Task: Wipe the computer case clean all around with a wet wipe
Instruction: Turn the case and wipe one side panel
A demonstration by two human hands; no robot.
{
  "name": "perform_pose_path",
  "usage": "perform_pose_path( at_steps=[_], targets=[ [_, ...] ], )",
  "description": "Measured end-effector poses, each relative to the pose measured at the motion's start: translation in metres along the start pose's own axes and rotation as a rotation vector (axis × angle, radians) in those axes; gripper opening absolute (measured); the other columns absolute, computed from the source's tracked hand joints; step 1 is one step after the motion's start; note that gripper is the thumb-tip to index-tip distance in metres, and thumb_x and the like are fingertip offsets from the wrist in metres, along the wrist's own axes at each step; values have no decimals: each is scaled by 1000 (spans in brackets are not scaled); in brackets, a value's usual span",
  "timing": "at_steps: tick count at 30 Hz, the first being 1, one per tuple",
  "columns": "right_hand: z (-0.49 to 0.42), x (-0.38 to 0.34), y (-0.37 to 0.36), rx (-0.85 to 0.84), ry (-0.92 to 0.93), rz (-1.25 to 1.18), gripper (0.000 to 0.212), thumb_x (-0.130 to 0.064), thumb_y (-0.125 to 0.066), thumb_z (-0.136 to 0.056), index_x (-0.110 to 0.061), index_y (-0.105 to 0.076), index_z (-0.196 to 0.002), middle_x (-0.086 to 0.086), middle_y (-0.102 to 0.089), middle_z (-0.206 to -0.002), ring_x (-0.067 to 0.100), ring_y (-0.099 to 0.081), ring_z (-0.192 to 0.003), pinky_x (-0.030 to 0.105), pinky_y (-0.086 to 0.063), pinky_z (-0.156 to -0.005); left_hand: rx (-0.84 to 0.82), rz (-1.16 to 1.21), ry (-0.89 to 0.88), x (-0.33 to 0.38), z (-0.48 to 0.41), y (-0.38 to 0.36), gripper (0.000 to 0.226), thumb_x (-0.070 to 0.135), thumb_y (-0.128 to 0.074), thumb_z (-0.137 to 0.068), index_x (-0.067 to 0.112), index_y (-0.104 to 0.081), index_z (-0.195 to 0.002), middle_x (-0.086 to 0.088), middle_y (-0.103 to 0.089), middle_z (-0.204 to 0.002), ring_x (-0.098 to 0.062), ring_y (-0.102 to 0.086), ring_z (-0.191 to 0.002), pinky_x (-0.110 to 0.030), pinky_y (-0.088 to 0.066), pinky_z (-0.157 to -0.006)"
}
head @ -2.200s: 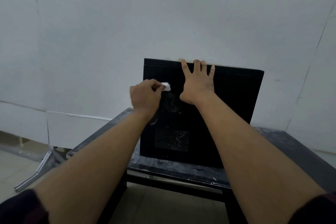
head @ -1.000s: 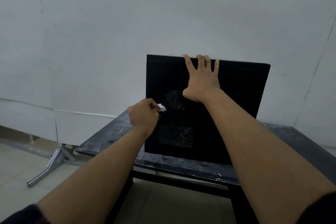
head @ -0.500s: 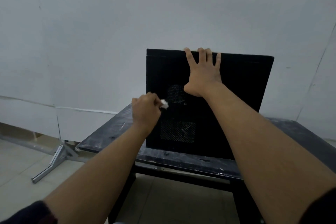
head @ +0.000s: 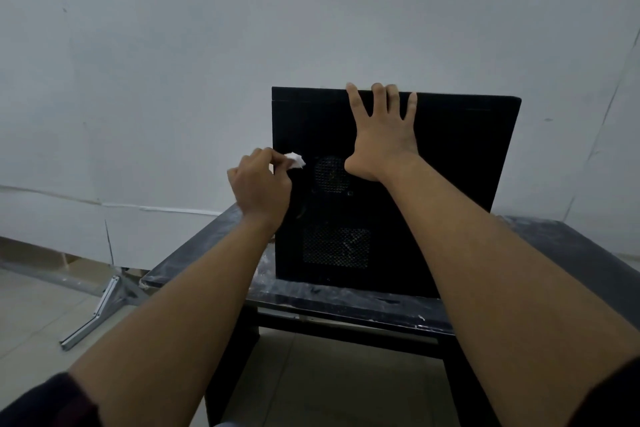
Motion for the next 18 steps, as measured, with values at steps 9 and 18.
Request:
perform_pose_path(
  at_steps=[9,18],
  targets=[
    [2,-1,2,-25,-5,14,125,-48,-70,-78,-26,16,-167,21,0,-170,46,5,-160,71,4,-126,-158,46,277,-56,77,-1,20,29,-77,-96,33,-62,-82,17,-67,-91,-17,-66,-93,-47,-46,-101],
    [1,-2,1,-27,-13,29,128,-50,-70,-78,-25,19,-167,23,3,-171,47,6,-160,72,4,-126,-49,31,56,1,0,4,12,25,-74,-95,28,-65,-87,18,-62,-89,-11,-58,-86,-34,-28,-87]
  ],
)
Point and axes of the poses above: each hand's wrist, its own z-axis away from the middle knuckle, its own y-axis out of the back of the hand, x = y × z, the point moved 4 cm from there along -z, towards the middle knuckle
